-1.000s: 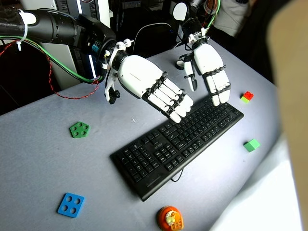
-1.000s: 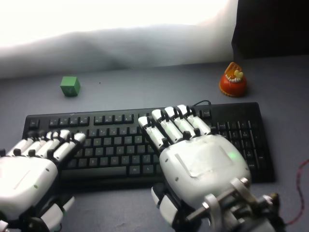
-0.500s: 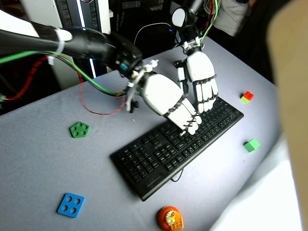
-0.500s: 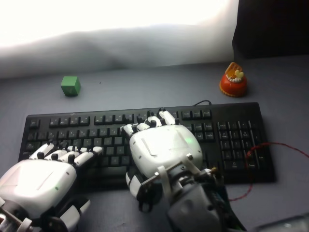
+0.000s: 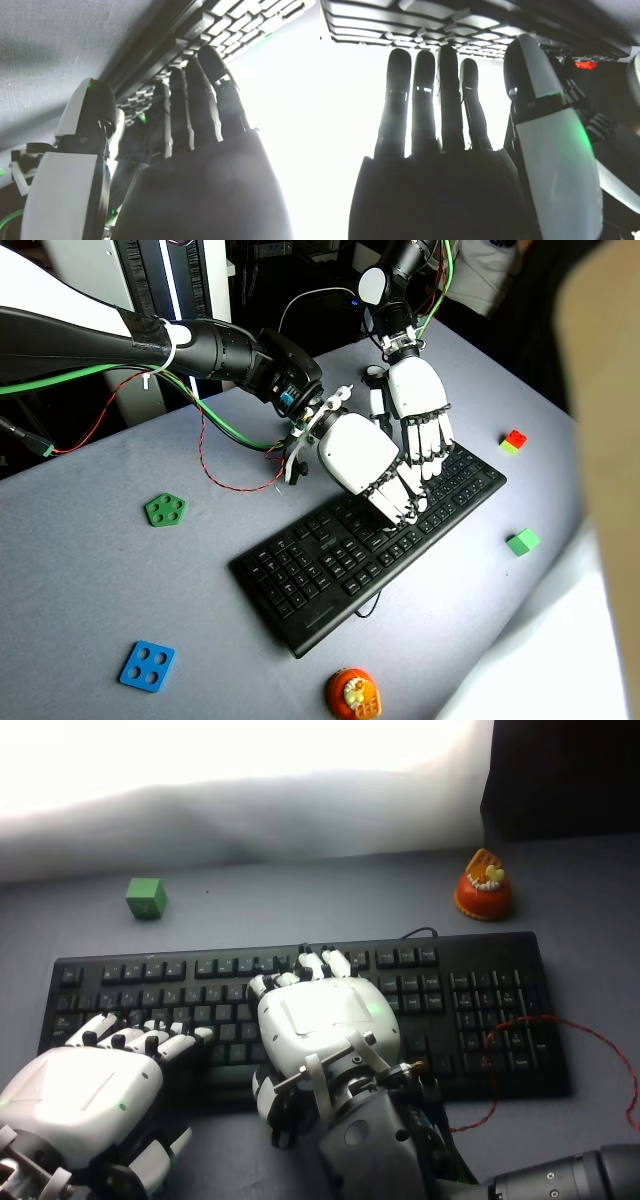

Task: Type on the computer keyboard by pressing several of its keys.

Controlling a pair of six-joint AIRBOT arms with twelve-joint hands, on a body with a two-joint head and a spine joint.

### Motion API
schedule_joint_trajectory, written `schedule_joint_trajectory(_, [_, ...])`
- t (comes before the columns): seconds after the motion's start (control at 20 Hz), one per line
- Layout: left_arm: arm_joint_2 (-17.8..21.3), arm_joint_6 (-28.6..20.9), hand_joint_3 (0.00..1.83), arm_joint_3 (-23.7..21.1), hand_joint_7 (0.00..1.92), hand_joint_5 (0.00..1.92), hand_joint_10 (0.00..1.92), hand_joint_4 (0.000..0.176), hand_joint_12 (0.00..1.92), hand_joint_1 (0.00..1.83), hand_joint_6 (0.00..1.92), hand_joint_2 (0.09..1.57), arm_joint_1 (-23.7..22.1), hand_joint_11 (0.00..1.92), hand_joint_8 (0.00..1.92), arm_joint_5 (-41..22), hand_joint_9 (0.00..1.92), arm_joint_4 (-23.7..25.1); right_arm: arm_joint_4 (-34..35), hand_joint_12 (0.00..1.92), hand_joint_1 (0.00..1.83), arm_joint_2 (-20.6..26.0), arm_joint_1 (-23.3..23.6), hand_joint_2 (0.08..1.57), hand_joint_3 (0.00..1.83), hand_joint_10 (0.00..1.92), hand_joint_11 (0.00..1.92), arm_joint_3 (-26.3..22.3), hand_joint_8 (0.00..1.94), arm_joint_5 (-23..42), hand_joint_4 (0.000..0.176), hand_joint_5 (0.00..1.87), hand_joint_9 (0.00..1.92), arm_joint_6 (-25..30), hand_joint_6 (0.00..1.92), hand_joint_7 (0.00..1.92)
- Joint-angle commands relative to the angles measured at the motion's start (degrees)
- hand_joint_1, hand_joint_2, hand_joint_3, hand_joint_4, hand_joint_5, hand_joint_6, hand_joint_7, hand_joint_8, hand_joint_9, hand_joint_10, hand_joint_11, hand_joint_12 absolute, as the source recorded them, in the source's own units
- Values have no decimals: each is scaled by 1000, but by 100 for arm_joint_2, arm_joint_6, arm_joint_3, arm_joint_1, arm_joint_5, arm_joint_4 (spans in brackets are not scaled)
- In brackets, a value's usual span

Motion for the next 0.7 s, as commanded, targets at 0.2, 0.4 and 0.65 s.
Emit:
schedule_joint_trajectory(0.2, [32,18,1,41,449,343,30,22,1008,870,4,1396,-33,0,23,372,338,277,-318,1373,972,-14,-7,1266,0,757,0,-22,38,152,0,273,201,-17,527,534])
schedule_joint_trajectory(0.4, [35,17,13,53,345,421,3,0,902,813,40,1425,-33,0,0,369,259,292,-319,1370,981,-18,-32,1323,7,801,0,-22,0,77,0,596,56,-16,1486,447])
schedule_joint_trajectory(0.65, [72,13,0,27,482,289,51,27,1027,924,1,1381,-32,0,23,340,418,322,-320,1461,1019,-17,-37,1298,0,881,0,-23,22,5,0,308,245,-22,329,557])
